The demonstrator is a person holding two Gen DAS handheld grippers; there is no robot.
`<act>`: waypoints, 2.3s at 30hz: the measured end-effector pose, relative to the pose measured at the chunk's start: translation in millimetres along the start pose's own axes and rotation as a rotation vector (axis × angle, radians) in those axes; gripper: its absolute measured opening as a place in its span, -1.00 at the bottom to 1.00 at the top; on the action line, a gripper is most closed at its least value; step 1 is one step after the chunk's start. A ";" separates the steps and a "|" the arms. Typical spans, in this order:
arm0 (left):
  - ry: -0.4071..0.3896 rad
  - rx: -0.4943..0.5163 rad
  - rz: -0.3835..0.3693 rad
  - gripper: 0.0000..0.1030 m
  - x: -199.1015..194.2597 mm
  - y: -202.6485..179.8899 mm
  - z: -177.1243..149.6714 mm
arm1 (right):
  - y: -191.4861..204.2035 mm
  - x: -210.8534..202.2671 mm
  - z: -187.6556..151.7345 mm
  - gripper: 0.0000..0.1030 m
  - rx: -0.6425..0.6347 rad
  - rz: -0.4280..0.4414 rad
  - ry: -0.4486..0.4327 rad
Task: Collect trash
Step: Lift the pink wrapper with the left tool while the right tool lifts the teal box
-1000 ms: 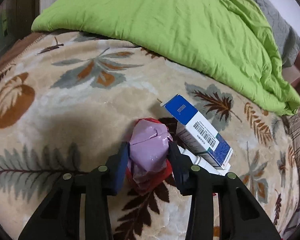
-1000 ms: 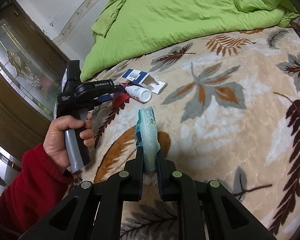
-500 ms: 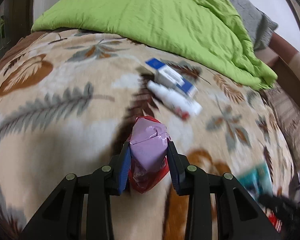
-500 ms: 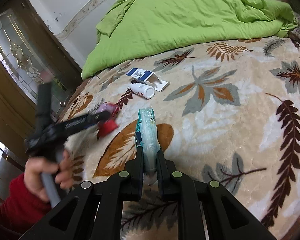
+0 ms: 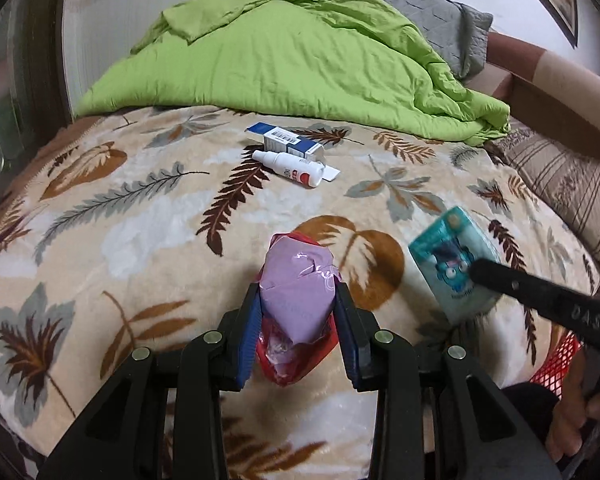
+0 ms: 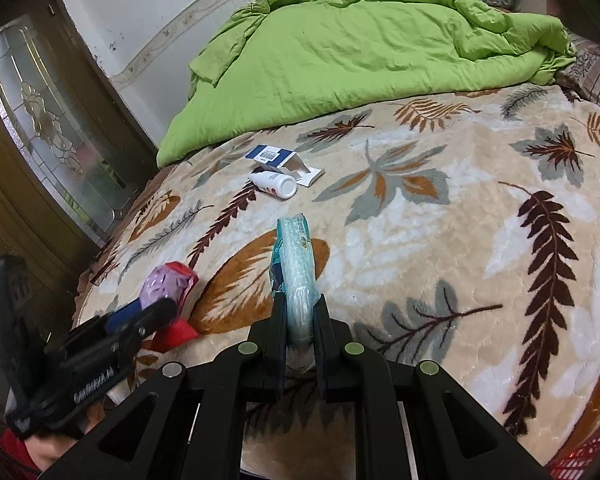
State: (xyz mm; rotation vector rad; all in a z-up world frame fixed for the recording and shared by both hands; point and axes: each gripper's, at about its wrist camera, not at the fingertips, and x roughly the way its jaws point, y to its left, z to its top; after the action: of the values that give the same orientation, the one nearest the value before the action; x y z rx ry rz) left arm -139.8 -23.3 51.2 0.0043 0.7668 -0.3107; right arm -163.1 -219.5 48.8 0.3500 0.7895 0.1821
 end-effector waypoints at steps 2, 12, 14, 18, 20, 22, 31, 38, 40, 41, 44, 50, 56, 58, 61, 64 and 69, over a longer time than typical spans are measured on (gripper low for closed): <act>-0.004 0.004 0.012 -0.34 -2.9 -2.2 -2.7 | 0.8 -2.4 -1.6 -0.76 -0.004 -0.005 -0.004; -0.060 0.044 0.085 -0.34 -14.5 -9.2 -10.1 | 5.4 -8.0 -7.8 -0.76 -0.027 -0.020 -0.007; -0.067 0.054 0.089 -0.34 -15.6 -10.5 -10.6 | 2.7 -7.3 -7.5 -0.76 -0.012 -0.021 -0.003; -0.077 0.067 0.091 -0.34 -17.4 -12.9 -11.0 | -0.6 -7.3 -7.2 -0.76 0.003 -0.022 -0.001; -0.078 0.068 0.091 -0.34 -17.6 -13.3 -11.3 | -0.3 -7.5 -7.6 -0.76 0.003 -0.024 -0.001; -0.077 0.068 0.092 -0.34 -17.8 -13.7 -11.5 | 0.0 -7.9 -7.8 -0.76 0.001 -0.026 -0.001; -0.079 0.070 0.092 -0.34 -18.7 -15.5 -12.6 | -0.1 -9.4 -7.8 -0.76 0.001 -0.031 -0.005; -0.078 0.072 0.093 -0.34 -19.1 -16.8 -13.0 | 0.5 -11.5 -7.8 -0.76 0.000 -0.033 -0.008; -0.079 0.071 0.093 -0.34 -19.1 -17.4 -13.2 | 0.4 -11.3 -7.9 -0.76 0.001 -0.033 -0.007; -0.079 0.073 0.093 -0.34 -19.3 -17.8 -12.5 | 0.3 -11.3 -7.8 -0.76 0.002 -0.033 -0.007; -0.080 0.077 0.093 -0.34 -19.7 -19.1 -12.5 | 0.5 -14.6 -8.4 -0.76 0.013 -0.031 -0.009; -0.081 0.088 0.088 -0.34 -20.2 -21.3 -13.3 | 1.6 -21.4 -11.1 -0.76 0.016 -0.033 -0.015; -0.081 0.091 0.088 -0.34 -20.1 -22.7 -13.0 | -0.9 -28.2 -12.1 -0.76 0.032 -0.032 -0.017; -0.081 0.092 0.088 -0.34 -20.2 -23.0 -13.1 | -1.1 -30.8 -11.9 -0.76 0.035 -0.029 -0.019; -0.082 0.094 0.087 -0.34 -20.9 -24.3 -12.9 | -1.1 -34.7 -11.5 -0.76 0.038 -0.027 -0.024; -0.083 0.102 0.085 -0.34 -22.1 -25.7 -11.6 | -1.0 -38.8 -11.2 -0.76 0.040 -0.023 -0.029; -0.086 0.110 0.083 -0.34 -23.2 -27.2 -10.8 | -0.6 -41.6 -11.3 -0.76 0.041 -0.019 -0.032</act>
State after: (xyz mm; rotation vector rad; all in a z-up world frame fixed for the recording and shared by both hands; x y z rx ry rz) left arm -170.4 -41.7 62.2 0.1259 0.6618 -0.2720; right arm -200.0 -229.4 68.7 0.3832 0.7654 0.1425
